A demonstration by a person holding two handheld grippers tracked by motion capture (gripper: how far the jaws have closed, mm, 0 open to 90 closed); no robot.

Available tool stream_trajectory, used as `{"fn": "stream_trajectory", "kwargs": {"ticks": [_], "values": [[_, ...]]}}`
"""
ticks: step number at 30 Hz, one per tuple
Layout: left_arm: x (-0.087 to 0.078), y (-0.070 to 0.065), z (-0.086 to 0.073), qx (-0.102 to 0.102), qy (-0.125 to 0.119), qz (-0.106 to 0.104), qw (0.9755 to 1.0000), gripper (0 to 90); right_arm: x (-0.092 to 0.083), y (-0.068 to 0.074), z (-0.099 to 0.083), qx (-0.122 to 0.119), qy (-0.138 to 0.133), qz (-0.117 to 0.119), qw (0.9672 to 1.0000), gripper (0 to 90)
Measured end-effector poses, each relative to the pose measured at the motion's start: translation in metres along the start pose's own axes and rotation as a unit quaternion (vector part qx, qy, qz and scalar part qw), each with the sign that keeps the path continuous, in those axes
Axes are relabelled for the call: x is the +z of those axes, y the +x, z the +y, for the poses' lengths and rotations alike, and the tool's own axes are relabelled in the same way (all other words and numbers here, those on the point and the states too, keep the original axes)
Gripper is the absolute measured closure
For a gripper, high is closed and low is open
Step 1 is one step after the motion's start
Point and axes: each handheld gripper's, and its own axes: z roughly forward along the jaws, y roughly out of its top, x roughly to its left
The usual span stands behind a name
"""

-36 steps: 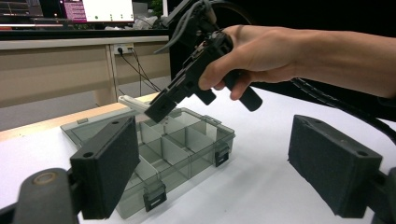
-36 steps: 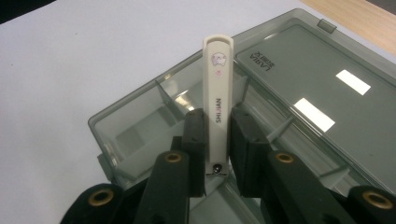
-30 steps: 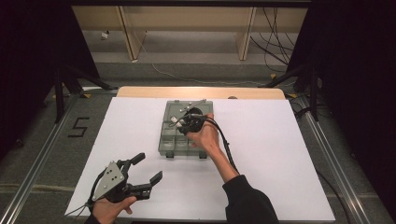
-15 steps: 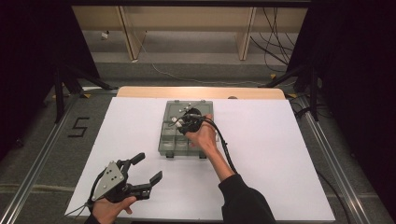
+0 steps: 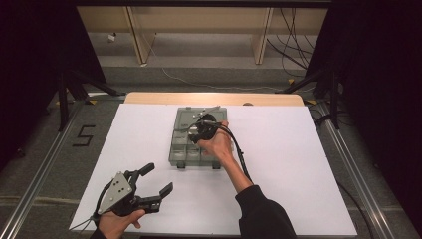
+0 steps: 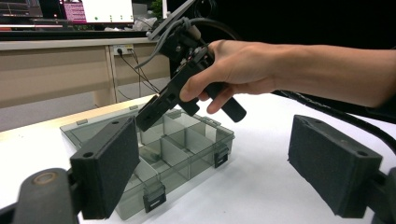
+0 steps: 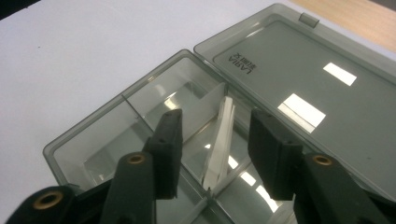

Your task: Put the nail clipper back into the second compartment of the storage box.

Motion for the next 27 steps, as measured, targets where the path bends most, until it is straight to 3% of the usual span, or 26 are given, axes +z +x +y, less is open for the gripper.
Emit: {"fn": "stream_trajectory", "kwargs": {"ticks": [7, 12, 18, 19, 22, 27], "values": [[0.000, 0.000, 0.000, -0.005, 0.001, 0.002, 1.0000, 16.0, -0.018, 0.005, 0.003, -0.008, -0.015, -0.004, 0.9998, 42.7], [0.000, 0.000, 0.000, 0.000, 0.001, 0.001, 1.0000, 16.0, -0.036, 0.009, 0.004, -0.035, -0.013, 0.003, 0.9993, 37.2], [0.000, 0.000, -0.001, -0.001, 0.001, 0.002, 1.0000, 16.0, -0.046, 0.010, 0.002, -0.037, -0.027, -0.004, 0.9989, 33.2], [0.000, 0.000, -0.001, -0.002, 0.001, 0.003, 1.0000, 16.0, -0.047, 0.009, 0.002, -0.050, -0.030, -0.007, 0.9983, 32.9], [0.000, 0.000, -0.001, -0.004, 0.002, 0.004, 1.0000, 15.9, -0.055, 0.010, -0.001, -0.055, -0.044, -0.009, 0.9975, 32.1], [0.000, 0.000, -0.001, -0.001, 0.002, 0.003, 1.0000, 16.0, -0.066, 0.009, -0.003, -0.054, -0.045, 0.001, 0.9975, 31.2]]}}
